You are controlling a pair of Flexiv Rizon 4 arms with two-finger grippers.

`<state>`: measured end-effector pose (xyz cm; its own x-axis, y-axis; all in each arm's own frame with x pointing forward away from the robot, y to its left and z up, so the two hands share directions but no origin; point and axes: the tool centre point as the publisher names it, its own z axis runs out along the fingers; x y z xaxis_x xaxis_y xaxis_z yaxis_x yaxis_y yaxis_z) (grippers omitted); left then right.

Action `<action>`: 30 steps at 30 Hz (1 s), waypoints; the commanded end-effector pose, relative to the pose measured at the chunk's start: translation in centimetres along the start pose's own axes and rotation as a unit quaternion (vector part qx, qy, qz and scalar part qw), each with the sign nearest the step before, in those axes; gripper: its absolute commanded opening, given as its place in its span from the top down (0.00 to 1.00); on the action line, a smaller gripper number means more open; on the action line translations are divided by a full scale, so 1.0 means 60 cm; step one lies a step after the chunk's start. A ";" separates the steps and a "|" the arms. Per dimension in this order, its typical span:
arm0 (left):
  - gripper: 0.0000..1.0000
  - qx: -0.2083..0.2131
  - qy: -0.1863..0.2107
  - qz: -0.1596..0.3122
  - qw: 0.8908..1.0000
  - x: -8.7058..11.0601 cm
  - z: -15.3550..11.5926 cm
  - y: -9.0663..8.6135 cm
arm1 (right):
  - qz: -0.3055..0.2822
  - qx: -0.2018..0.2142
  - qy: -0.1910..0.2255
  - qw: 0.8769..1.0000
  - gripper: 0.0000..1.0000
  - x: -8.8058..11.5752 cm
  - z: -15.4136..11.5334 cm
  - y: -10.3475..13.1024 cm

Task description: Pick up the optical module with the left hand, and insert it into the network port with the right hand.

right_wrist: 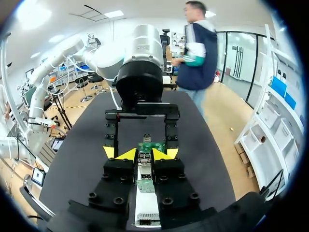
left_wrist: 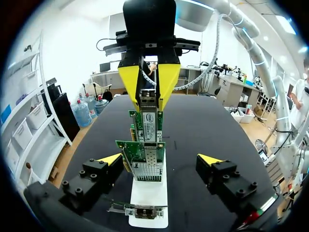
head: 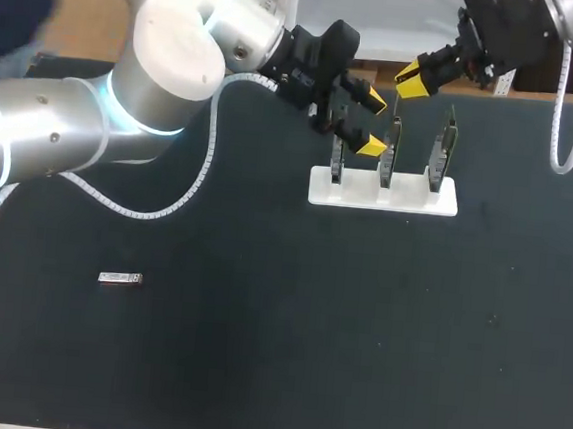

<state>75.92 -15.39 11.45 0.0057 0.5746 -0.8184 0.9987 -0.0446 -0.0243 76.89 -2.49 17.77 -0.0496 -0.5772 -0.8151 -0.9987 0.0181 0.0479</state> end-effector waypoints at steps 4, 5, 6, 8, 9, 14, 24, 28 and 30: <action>0.00 0.002 0.002 0.000 1.000 -0.001 0.000 0.004 | 0.001 0.005 0.001 1.000 1.00 0.002 0.001 0.002; 0.00 0.002 0.002 0.000 1.000 -0.001 0.000 0.004 | 0.002 0.005 0.001 1.000 1.00 0.002 0.002 0.002; 0.00 0.002 0.002 0.000 1.000 -0.001 0.000 0.004 | 0.002 0.005 0.002 1.000 1.00 0.003 0.002 0.002; 0.00 0.002 0.002 0.000 1.000 -0.001 0.000 0.004 | 0.001 0.006 0.005 1.000 1.00 0.004 0.004 0.002; 0.00 0.002 0.002 0.000 1.000 -0.001 0.000 0.004 | 0.000 0.006 0.006 1.000 1.00 0.005 0.004 0.002; 0.00 0.002 0.002 0.000 1.000 -0.001 0.000 0.004 | 0.001 0.004 0.009 1.000 1.00 0.008 0.008 0.003; 0.00 0.002 0.002 0.000 1.000 -0.001 0.000 0.004 | 0.006 0.003 0.014 1.000 1.00 0.014 0.010 0.005; 0.00 0.002 0.002 0.000 1.000 -0.001 0.000 0.004 | 0.007 0.003 0.015 1.000 1.00 0.015 0.011 0.006; 0.00 0.002 0.002 0.000 1.000 -0.001 0.000 0.004 | 0.005 0.005 0.013 1.000 1.00 0.013 0.009 0.007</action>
<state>75.93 -15.39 11.45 0.0057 0.5746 -0.8184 0.9987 -0.0446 -0.0243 76.72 -2.47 17.11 -0.0616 -0.5994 -0.7981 -0.9980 0.0279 0.0561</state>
